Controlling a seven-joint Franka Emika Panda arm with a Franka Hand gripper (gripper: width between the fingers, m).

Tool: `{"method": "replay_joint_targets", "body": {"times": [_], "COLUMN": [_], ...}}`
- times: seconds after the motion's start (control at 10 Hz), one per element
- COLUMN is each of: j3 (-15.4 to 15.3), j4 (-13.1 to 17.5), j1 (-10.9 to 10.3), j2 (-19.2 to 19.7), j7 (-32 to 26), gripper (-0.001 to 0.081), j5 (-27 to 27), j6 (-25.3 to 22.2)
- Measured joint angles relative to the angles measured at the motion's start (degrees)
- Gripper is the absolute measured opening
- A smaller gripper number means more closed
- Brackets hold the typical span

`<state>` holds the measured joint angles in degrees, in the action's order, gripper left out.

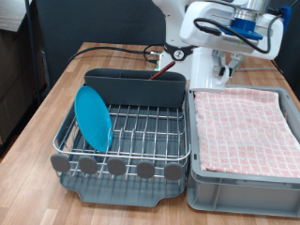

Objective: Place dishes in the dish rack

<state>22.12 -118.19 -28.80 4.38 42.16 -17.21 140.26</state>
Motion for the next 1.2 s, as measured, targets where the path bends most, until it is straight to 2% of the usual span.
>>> {"method": "replay_joint_targets", "body": {"times": [0.2,0.8,1.2], "j3": [1.0,2.0,2.9], "j4": [2.3,2.4,5.0], "j1": [0.2,0.2,0.8], "j2": [1.6,1.7,3.8], "j7": [1.6,2.1,1.9], "gripper": [0.0072,0.0072,0.0072], "j5": [0.0,1.7,5.3], "j6": [0.5,0.4,0.5]}}
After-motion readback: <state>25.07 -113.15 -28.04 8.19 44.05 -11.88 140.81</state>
